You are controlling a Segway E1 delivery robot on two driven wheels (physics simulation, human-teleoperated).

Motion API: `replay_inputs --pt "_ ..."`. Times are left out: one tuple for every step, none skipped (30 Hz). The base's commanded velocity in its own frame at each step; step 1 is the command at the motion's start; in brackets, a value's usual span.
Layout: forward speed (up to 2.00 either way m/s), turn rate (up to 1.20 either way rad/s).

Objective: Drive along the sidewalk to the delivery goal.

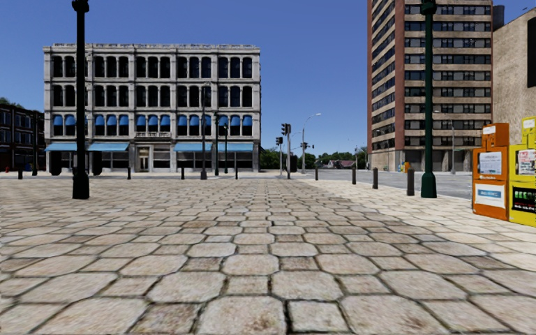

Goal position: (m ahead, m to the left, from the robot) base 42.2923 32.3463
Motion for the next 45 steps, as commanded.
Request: replay_inputs --pt "2.0 0.0" --pt "2.0 0.0" --pt "2.0 0.0" --pt "2.0 0.0" --pt "2.0 0.0" --pt "2.0 0.0" --pt "2.0 0.0" --pt "2.0 0.0" --pt "2.0 0.0" --pt "2.0 0.0" --pt "2.0 0.0" --pt "2.0 0.0" --pt "2.0 0.0" --pt "2.0 0.0" --pt "2.0 0.0" --pt "2.0 0.0" --pt "2.0 0.0" --pt "2.0 0.0" --pt "2.0 0.0" --pt "2.0 0.0" --pt "2.0 0.0" --pt "2.0 0.0" --pt "2.0 0.0" --pt "2.0 0.0" --pt "2.0 0.0" --pt "2.0 0.0" --pt "2.0 0.0" --pt "2.0 0.0" --pt "2.0 0.0" --pt "2.0 0.0" --pt "2.0 0.0" --pt "2.0 0.0" --pt "2.0 0.0" --pt "2.0 0.0" --pt "2.0 0.0" --pt "2.0 0.0" --pt "2.0 0.0" --pt "2.0 0.0" --pt "2.0 0.0" --pt "2.0 0.0" --pt "2.0 0.0" --pt "2.0 0.0" --pt "2.0 0.0" --pt "2.0 0.0" --pt "2.0 0.0"
